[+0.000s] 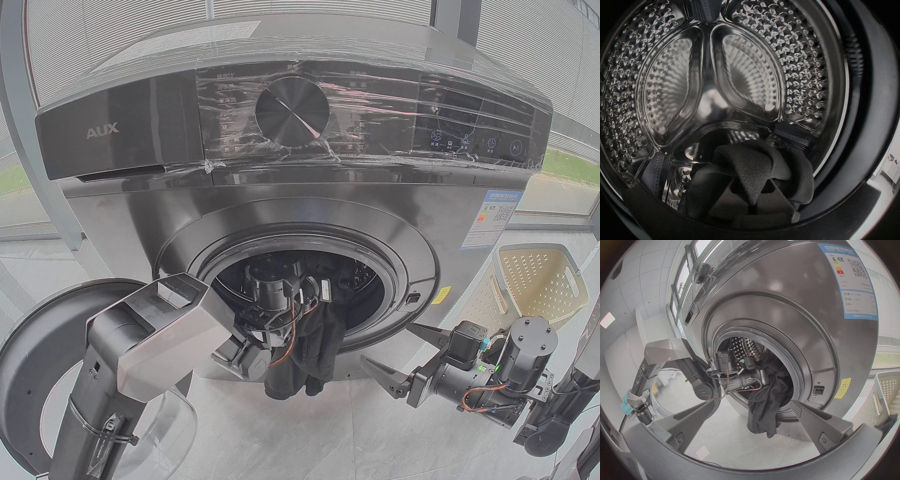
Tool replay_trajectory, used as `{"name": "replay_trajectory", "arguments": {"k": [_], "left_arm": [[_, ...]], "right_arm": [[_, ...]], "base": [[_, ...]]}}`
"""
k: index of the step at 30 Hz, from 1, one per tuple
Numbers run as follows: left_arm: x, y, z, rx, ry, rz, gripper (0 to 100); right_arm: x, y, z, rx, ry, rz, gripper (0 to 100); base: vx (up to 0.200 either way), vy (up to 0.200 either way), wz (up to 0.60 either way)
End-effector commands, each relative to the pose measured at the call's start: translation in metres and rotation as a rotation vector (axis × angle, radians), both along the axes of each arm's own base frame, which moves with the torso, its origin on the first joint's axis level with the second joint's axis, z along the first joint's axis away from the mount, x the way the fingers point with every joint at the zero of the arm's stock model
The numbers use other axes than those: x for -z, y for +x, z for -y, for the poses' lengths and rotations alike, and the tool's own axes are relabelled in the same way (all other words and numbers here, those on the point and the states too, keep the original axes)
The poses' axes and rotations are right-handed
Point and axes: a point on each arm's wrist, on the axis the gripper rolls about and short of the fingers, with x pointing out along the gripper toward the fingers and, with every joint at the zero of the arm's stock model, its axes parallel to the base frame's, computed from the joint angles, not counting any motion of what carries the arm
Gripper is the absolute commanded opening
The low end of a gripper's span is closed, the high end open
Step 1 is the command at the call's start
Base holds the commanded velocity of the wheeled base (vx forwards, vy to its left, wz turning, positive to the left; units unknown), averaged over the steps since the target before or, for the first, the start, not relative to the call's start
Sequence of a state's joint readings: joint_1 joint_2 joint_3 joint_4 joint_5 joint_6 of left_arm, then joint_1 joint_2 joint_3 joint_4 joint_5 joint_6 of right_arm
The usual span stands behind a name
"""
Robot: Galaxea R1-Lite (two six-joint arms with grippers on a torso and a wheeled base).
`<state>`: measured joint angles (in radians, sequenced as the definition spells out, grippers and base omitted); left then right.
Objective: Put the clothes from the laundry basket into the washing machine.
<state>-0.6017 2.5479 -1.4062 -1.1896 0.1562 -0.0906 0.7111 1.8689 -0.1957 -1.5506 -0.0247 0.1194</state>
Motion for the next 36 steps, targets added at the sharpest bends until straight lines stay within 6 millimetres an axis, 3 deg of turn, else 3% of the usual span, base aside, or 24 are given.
{"name": "replay_trajectory", "arguments": {"k": [1,10,19,20,24,25,29,30,36], "left_arm": [[0.028,0.042,0.006,-0.088,0.009,-0.015,0],[0.008,0.081,-0.002,-0.164,-0.003,0.012,0],[0.01,0.086,-0.011,-0.209,0.011,-0.015,0],[0.01,0.086,-0.011,-0.209,0.011,-0.015,100],[0.002,0.084,-0.01,-0.206,-0.001,-0.007,100],[-0.014,0.08,-0.007,-0.198,-0.015,0.004,100],[-0.023,0.065,-0.01,-0.188,0.021,-0.069,100],[-0.027,0.05,-0.013,-0.172,0.059,-0.144,100],[-0.044,0.003,-0.017,-0.035,0.145,-0.287,100]], "right_arm": [[0.0,-0.001,0.0,-0.001,-0.002,-0.001,100],[0.001,-0.001,0.0,-0.001,-0.004,-0.003,100],[0.002,0.0,0.0,-0.004,-0.007,-0.009,100],[0.002,0.0,0.0,-0.004,-0.007,-0.009,100],[0.002,-0.001,0.0,-0.001,-0.006,-0.007,100],[0.001,-0.001,0.0,-0.002,-0.004,-0.005,100],[0.002,-0.001,0.0,-0.001,-0.006,-0.007,100],[0.001,-0.001,0.0,-0.002,-0.004,-0.005,100],[0.001,-0.001,0.0,-0.002,-0.003,-0.004,100]], "base": [[0.0,0.0,0.0],[0.0,0.0,0.0],[0.0,0.0,0.0],[0.0,0.0,0.0],[0.0,0.0,0.0],[0.0,0.0,0.0],[0.0,0.0,0.0],[0.0,0.0,0.0],[0.0,0.0,0.0]]}}
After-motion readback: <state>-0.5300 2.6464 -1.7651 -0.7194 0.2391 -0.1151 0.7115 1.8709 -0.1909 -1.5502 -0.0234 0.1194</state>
